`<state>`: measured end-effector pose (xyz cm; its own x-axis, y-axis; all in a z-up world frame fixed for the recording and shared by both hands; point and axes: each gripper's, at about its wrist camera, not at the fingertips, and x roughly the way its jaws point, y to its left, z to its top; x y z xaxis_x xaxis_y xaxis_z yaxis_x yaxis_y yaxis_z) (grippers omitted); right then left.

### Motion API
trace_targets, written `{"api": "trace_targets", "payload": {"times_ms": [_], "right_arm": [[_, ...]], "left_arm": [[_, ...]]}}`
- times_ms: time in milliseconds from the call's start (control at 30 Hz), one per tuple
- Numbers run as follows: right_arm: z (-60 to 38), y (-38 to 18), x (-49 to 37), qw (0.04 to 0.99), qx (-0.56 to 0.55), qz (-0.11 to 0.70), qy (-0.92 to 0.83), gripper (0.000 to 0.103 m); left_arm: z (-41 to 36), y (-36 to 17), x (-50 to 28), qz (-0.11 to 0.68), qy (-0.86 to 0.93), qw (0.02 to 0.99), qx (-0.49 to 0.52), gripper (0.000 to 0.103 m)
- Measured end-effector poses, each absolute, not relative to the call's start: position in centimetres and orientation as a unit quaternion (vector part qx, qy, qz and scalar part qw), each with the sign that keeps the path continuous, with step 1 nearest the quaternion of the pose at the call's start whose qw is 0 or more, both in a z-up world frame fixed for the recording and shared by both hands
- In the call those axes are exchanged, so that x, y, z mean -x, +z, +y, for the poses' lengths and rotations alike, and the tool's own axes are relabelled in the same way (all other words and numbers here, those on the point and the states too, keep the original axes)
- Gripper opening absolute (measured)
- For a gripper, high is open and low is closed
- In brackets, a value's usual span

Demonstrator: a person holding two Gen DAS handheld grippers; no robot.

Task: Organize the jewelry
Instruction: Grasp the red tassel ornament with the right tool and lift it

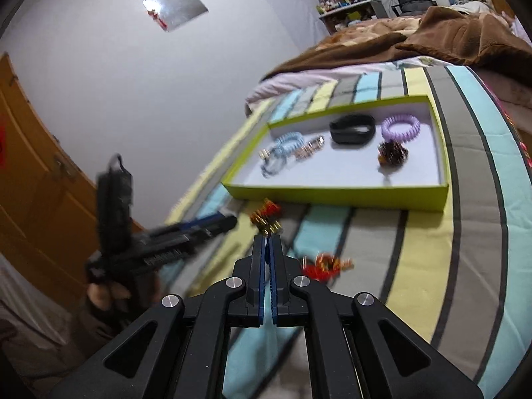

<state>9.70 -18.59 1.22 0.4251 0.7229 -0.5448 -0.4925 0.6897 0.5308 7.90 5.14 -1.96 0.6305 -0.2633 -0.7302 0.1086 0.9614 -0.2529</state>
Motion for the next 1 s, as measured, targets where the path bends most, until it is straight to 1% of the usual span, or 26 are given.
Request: {"api": "trace_targets", "payload": {"times_ms": [100, 200, 233, 333, 433, 467, 500, 567, 600, 667, 733, 867, 1000], "right_arm": [[-18.5, 1.5, -9.8, 0.831, -0.155, 0.388, 0.367, 0.002], [-19.1, 1.2, -10.4, 0.814, -0.202, 0.391, 0.379, 0.002], [-18.9, 1.3, -10.5, 0.816, -0.198, 0.390, 0.377, 0.002], [-17.8, 0.6, -10.4, 0.827, -0.147, 0.409, 0.356, 0.002], [-17.2, -0.6, -10.2, 0.815, -0.129, 0.434, 0.363, 0.002], [-17.2, -0.7, -10.2, 0.813, -0.122, 0.438, 0.364, 0.004], [-17.1, -0.8, -10.0, 0.813, -0.111, 0.439, 0.366, 0.006], [-17.0, -0.6, -9.7, 0.817, -0.078, 0.434, 0.370, 0.019], [-17.1, -0.5, -9.6, 0.823, -0.066, 0.432, 0.363, 0.020], [-17.7, -0.1, -9.5, 0.835, -0.042, 0.421, 0.351, 0.021], [-18.9, 0.3, -9.8, 0.868, -0.027, 0.397, 0.296, 0.021], [-20.2, 0.1, -10.4, 0.901, 0.004, 0.387, 0.197, 0.021], [-18.1, 1.1, -8.4, 0.883, 0.021, 0.354, 0.308, 0.021]], "left_arm": [[4.9, -2.0, -7.9, 0.418, -0.107, 0.897, 0.092, 0.046], [4.7, -2.1, -8.1, 0.422, -0.106, 0.896, 0.089, 0.046], [4.6, -2.2, -8.2, 0.423, -0.106, 0.896, 0.087, 0.046], [4.4, -2.0, -8.1, 0.422, -0.109, 0.896, 0.084, 0.046], [4.5, -2.0, -8.0, 0.422, -0.104, 0.897, 0.081, 0.046], [4.5, -2.0, -8.0, 0.422, -0.104, 0.897, 0.083, 0.046], [4.6, -2.0, -8.0, 0.422, -0.103, 0.897, 0.084, 0.046], [4.6, -2.0, -8.0, 0.423, -0.103, 0.897, 0.082, 0.046], [4.6, -2.0, -8.0, 0.422, -0.102, 0.897, 0.082, 0.046], [4.6, -2.0, -8.1, 0.423, -0.103, 0.897, 0.083, 0.046], [4.6, -2.0, -8.1, 0.423, -0.101, 0.897, 0.082, 0.046], [4.5, -1.9, -8.1, 0.422, -0.101, 0.897, 0.081, 0.046], [4.4, -2.0, -8.4, 0.424, -0.101, 0.897, 0.076, 0.046]]}}
